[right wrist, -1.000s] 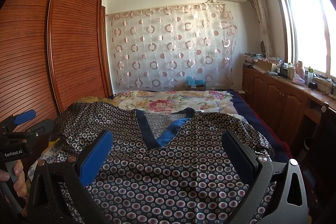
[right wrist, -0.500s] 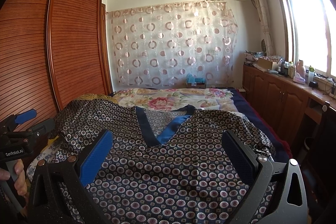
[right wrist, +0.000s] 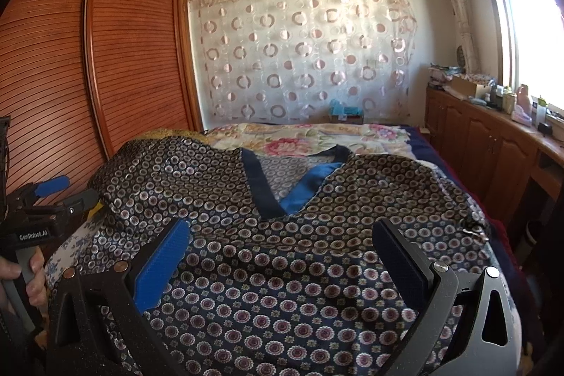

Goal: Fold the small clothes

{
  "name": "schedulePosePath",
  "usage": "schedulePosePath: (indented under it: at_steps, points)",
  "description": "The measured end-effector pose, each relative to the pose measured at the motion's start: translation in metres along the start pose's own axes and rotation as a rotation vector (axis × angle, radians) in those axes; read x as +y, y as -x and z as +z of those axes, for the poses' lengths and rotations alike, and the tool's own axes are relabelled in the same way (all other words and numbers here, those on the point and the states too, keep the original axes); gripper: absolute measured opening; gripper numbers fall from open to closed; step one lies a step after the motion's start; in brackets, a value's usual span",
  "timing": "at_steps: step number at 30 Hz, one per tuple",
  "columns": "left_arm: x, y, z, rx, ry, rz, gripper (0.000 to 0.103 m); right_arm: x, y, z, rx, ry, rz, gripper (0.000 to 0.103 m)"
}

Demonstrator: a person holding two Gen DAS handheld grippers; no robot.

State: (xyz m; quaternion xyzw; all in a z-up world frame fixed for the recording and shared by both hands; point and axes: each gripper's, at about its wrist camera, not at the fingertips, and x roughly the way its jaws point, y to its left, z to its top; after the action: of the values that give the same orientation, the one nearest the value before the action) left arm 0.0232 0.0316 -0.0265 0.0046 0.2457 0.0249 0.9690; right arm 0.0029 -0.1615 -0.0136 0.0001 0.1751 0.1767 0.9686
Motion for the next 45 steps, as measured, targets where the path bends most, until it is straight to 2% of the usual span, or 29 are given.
schedulePosePath:
  at_steps: [5, 13, 22, 25, 27, 31, 36, 40, 43, 45]
  points:
    - [0.016, -0.011, -0.004, 0.028, 0.0, 0.017, 0.103, 0.008, -0.018, 0.003, 0.064, 0.029, 0.06, 0.103]
    - [0.049, -0.031, -0.003, 0.07, -0.006, 0.032, 0.103, 0.017, -0.048, 0.003, 0.172, 0.081, 0.107, 0.103]
    - [0.122, -0.054, -0.003, 0.131, 0.02, 0.083, 0.103, 0.025, -0.052, -0.005, 0.222, 0.117, 0.097, 0.103]
    - [0.152, -0.064, -0.006, 0.167, 0.072, 0.076, 0.098, 0.029, -0.057, -0.009, 0.235, 0.126, 0.089, 0.103]
    - [0.166, -0.071, -0.01, 0.189, 0.107, 0.073, 0.091, 0.029, -0.06, -0.008, 0.231, 0.13, 0.086, 0.103]
    - [0.183, -0.084, -0.022, 0.237, 0.137, 0.05, 0.089, 0.031, -0.059, -0.008, 0.231, 0.137, 0.081, 0.103]
    - [0.186, -0.111, -0.032, 0.313, 0.148, 0.019, 0.089, 0.033, -0.063, -0.01, 0.228, 0.134, 0.087, 0.103]
    - [0.187, -0.12, -0.033, 0.32, 0.169, -0.04, 0.077, 0.03, -0.064, -0.011, 0.227, 0.124, 0.09, 0.103]
    - [0.186, -0.119, -0.034, 0.319, 0.176, -0.086, 0.063, 0.029, -0.064, -0.011, 0.227, 0.12, 0.091, 0.103]
    - [0.184, -0.116, -0.033, 0.315, 0.17, -0.099, 0.049, 0.029, -0.064, -0.011, 0.227, 0.119, 0.092, 0.103]
